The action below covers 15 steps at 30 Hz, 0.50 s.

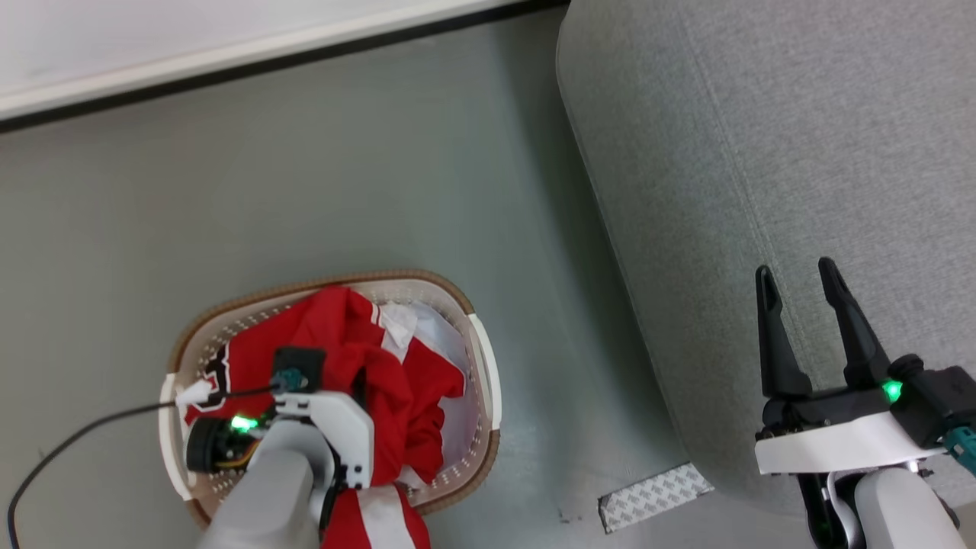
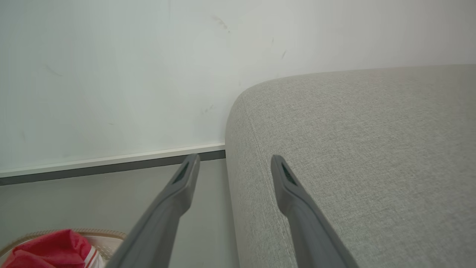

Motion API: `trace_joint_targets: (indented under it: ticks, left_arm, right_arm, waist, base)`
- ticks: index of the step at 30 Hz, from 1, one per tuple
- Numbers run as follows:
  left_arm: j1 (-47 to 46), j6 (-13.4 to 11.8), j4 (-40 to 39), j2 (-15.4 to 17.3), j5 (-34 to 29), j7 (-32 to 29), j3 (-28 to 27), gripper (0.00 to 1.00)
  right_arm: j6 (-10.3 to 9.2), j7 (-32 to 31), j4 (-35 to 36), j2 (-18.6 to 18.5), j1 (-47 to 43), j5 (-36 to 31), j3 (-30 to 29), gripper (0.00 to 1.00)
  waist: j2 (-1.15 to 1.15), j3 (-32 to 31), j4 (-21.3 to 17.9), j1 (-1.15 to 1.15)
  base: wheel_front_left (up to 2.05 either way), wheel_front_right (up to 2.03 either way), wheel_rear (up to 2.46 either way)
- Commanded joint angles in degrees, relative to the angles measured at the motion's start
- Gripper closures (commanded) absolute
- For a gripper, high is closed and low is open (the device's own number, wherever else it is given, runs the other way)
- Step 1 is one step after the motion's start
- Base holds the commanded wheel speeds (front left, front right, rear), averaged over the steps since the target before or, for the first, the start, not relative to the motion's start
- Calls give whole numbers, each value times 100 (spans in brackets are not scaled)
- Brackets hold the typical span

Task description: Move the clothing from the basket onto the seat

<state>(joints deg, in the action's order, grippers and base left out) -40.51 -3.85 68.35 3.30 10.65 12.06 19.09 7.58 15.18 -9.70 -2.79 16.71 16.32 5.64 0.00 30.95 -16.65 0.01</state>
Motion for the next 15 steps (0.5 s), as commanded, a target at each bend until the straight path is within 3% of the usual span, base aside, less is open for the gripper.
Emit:
trace_joint_targets:
  ticks: [1, 8, 9, 10, 11, 15]
  left_arm:
    - [-155, -21, 56, 48, -58, 24, 26, 0]
    - [-502, 82, 123, 32, -102, 146, 156, 0]
    - [-539, 113, 114, 32, -104, 169, 183, 23]
    - [-562, 139, 92, 30, -115, 206, 208, 70]
    - [-584, 150, 60, 31, -125, 227, 226, 100]
    - [-556, 215, -91, 26, -123, 303, 274, 100]
  right_arm:
    - [-17, -4, 43, -20, 120, 39, 8, 0]
    - [-17, -5, 117, -20, 252, 11, 12, 0]
    - [-17, -5, 120, -20, 269, 5, 8, 0]
    - [-17, -5, 124, -20, 286, -4, 5, 0]
    - [-17, -5, 130, -20, 300, -13, 1, 0]
    - [-17, -5, 105, -20, 316, -47, -49, 0]
  waist:
    - [0, 160, -16, -1]
    - [0, 445, -26, -1]
    - [0, 469, -25, -1]
    - [0, 487, -24, -1]
    - [0, 505, -20, -1]
    - [0, 512, 20, -1]
  base:
    - [0, 0, 0]
    - [0, 0, 0]
    - [0, 0, 0]
    - [0, 0, 0]
    - [0, 0, 0]
    - [0, 0, 0]
